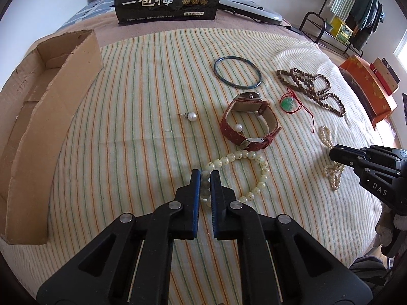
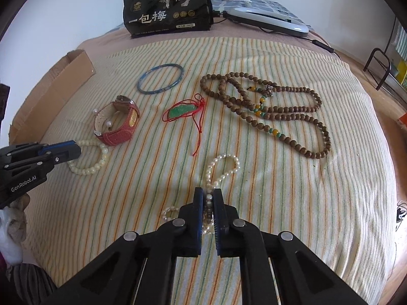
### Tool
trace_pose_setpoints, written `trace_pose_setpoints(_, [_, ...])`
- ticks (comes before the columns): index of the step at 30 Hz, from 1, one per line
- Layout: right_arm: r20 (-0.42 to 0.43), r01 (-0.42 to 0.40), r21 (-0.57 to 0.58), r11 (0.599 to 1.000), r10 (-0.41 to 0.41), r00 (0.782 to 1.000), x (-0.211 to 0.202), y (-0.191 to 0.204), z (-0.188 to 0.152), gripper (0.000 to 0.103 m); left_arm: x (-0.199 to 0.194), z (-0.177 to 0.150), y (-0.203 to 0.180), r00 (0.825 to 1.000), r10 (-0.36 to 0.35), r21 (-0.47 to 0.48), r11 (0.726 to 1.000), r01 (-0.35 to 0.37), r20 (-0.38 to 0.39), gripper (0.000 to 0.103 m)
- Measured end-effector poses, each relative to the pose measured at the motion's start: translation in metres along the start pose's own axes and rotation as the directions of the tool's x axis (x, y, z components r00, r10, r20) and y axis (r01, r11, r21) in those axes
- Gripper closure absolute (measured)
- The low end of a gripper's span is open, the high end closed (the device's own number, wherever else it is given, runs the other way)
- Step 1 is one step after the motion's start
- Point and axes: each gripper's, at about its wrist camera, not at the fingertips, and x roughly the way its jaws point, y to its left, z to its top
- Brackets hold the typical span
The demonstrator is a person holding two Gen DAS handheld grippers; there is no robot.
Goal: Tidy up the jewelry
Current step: 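Carry the bracelet in the left tool and the necklace in the right tool over the cardboard box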
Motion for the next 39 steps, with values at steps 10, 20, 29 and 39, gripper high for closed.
trace_pose_setpoints(10, [0.06,-0.021,0.047,0.999,0.018,0.998,-0.032,-0.007,-0.007,0.098,-0.032,-0.003,0.009,0.998,-0.026,-0.039,0.999,0.028,0.054,0.098])
trace_pose_setpoints(20, [0.138,-0.046,0.048,0.998,0.039,0.99,-0.074,-0.002,-0.007,0.098,-0.072,-0.007,0.016,0.991,-0.052,-0.066,0.996,0.061,0.124,0.098])
trace_pose_setpoints(29, [0.215,-0.078,0.032,0.996,0.069,0.974,-0.116,0.011,0.003,0.098,-0.11,-0.008,0.028,0.979,-0.058,-0.089,0.993,0.076,0.195,0.098])
trace_pose_setpoints(39, [0.291,-0.118,-0.055,0.992,0.129,0.948,-0.154,0.055,0.026,0.098,-0.149,-0.003,0.048,0.962,-0.044,-0.097,0.993,0.073,0.269,0.098])
